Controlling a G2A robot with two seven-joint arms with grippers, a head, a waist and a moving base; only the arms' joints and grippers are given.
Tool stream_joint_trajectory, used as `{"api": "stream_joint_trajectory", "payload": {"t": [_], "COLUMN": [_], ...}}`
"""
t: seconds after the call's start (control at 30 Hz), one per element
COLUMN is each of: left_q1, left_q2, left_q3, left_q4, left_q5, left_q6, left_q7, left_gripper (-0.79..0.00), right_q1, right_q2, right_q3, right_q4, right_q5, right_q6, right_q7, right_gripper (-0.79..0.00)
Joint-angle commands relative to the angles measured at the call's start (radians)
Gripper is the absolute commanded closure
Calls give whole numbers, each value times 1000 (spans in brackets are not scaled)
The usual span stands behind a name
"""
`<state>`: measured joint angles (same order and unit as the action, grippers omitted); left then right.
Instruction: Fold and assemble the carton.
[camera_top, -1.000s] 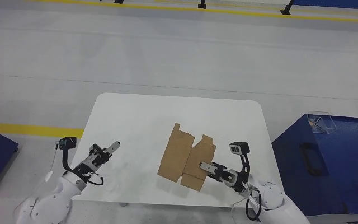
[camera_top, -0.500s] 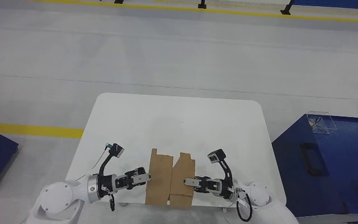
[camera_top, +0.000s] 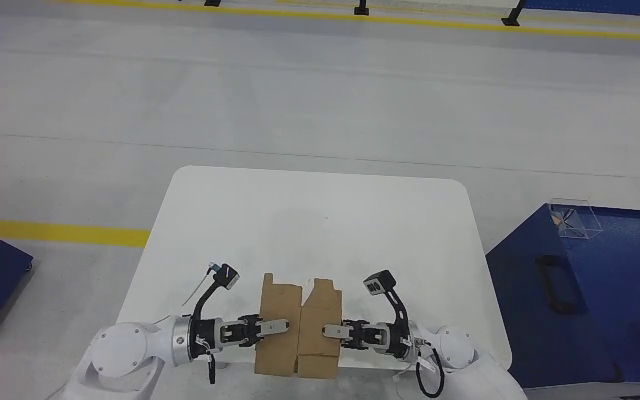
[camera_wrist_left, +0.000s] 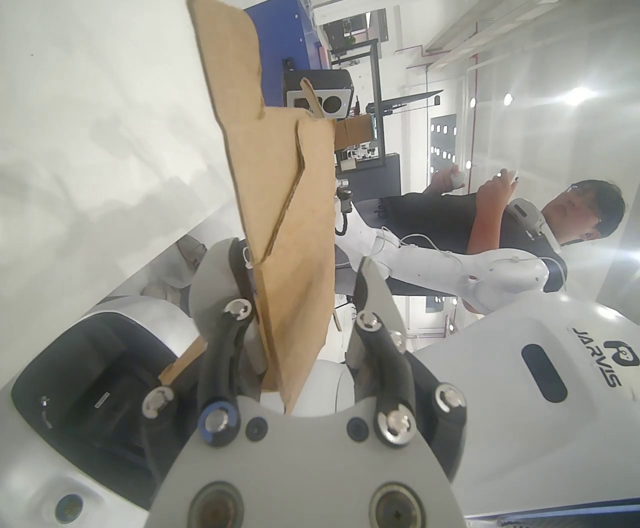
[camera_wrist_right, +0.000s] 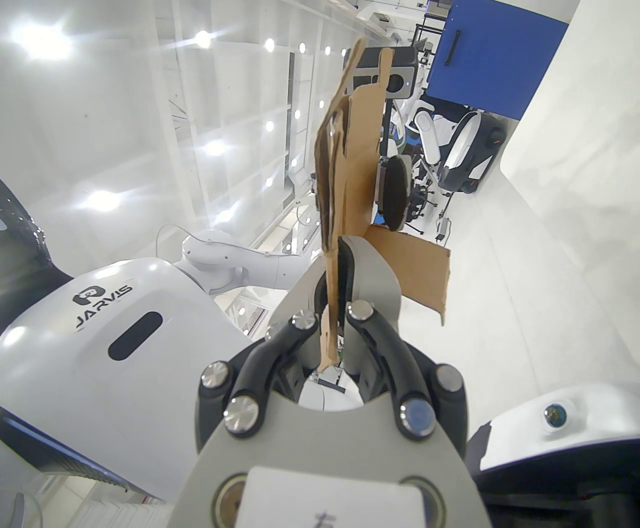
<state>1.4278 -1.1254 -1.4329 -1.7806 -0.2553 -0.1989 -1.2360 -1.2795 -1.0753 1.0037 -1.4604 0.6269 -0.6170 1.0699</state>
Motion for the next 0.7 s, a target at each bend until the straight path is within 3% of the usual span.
{"api": "stream_joint_trajectory", "payload": {"t": [0.0,0.07,0.1,0.43,0.53,0.67], "left_q1": [-1,-1,-1,1,11,14], "left_q2": [1,1,1,1,-7,-30], "left_q3": [2,2,2,3,10,77], "left_q4": [1,1,1,1,-13,9], "left_q5": [1,1,1,-3,-69,-196], "left_q6": [-2,-2,-2,1,-30,-96], "left_q7": [-12,-12,-12,-4,128,327], "left_gripper": [0,0,0,0,0,0], "right_q1": [-1,-3,-3,-2,5,-18], "right_q2": [0,0,0,0,1,-5], "right_q3": [2,4,4,8,72,121], "right_q4": [-3,-3,-3,-2,-23,-55], "right_q5": [-9,-12,-12,-15,-141,-145], "right_q6": [2,7,7,7,-111,-275], "right_q7": [0,-3,-3,-14,-170,-306], "right_gripper": [0,0,-785,-785,-785,-785]}}
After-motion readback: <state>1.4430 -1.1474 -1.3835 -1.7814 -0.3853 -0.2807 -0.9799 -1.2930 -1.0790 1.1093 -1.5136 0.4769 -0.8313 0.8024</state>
